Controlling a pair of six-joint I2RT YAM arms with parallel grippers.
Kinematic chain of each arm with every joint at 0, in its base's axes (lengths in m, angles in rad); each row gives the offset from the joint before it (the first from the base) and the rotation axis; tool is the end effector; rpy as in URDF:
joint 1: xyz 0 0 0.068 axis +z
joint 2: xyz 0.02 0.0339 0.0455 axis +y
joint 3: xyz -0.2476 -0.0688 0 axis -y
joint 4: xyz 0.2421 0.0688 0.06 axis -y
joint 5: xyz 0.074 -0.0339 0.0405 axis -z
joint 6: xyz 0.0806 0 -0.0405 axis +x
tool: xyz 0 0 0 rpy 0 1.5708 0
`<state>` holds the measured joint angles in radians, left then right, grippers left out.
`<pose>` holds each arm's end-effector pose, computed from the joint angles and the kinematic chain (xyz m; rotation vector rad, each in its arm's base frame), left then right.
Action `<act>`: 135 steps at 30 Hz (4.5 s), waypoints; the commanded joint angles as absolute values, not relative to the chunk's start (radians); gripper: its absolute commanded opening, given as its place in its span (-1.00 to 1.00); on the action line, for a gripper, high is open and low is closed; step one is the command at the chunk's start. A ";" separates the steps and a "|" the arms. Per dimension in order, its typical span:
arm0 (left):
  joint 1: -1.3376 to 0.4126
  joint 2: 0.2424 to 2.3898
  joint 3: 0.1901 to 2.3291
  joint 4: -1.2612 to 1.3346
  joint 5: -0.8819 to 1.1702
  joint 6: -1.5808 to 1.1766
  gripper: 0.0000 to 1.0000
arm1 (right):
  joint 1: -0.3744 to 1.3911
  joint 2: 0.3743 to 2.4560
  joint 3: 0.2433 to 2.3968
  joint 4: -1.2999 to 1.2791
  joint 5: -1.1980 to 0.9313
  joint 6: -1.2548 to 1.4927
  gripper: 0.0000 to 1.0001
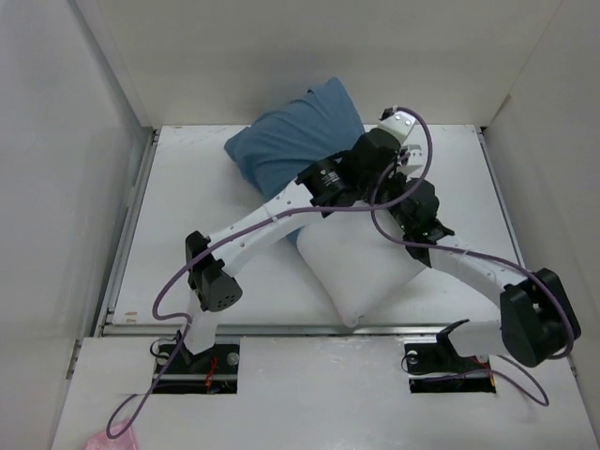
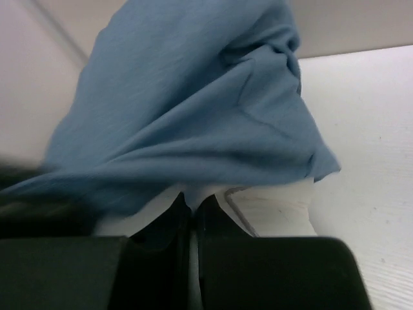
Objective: Put the pillow into the pillowcase
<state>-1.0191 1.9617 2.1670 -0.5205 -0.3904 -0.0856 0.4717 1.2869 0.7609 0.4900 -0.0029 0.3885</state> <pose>0.2779 -0.3930 0.4045 0.5991 1.7824 -0.3955 0.3069 0.1568 0.2760 -0.0708 1.6463 0.6650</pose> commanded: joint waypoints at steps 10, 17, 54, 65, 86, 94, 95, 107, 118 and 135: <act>-1.190 1.671 1.852 -0.399 0.029 -0.287 -1.00 | 0.495 1.606 0.727 1.530 0.356 0.827 -1.00; -1.190 1.513 1.563 -0.353 0.184 -0.298 -1.00 | 0.453 1.721 0.738 1.539 0.423 0.995 -1.00; -0.646 1.136 1.014 -0.404 -0.381 -0.721 1.00 | 0.742 1.141 0.994 -0.239 0.247 0.273 0.64; -0.588 1.255 0.919 -0.265 -0.259 -0.663 1.00 | 0.813 1.642 1.178 -0.295 0.452 0.330 0.96; -0.517 1.169 0.694 0.110 -0.040 -0.673 1.00 | 0.793 1.325 1.345 -0.242 0.431 0.195 -1.00; -0.541 1.219 0.679 0.295 -0.095 -0.704 1.00 | 0.746 1.367 1.466 -0.262 0.313 0.195 -1.00; -0.555 1.232 0.680 0.307 -0.119 -0.704 1.00 | 0.746 1.367 1.466 -0.262 0.299 0.195 -1.00; -0.565 1.427 0.838 0.178 -0.311 -0.701 -0.89 | 0.727 1.367 1.493 -0.281 0.295 0.186 -1.00; -0.736 1.183 0.772 0.212 -0.246 -0.563 -1.00 | 0.727 1.325 1.128 0.280 0.419 0.271 -1.00; -0.969 1.003 0.932 -0.447 -0.386 -0.767 -0.91 | 0.808 1.519 0.845 0.891 0.742 0.419 -1.00</act>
<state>-0.9688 0.9558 0.8223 -0.2543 -0.1787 -0.6907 0.8257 1.5723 0.8616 0.7044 0.6262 0.3851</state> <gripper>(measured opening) 0.034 0.104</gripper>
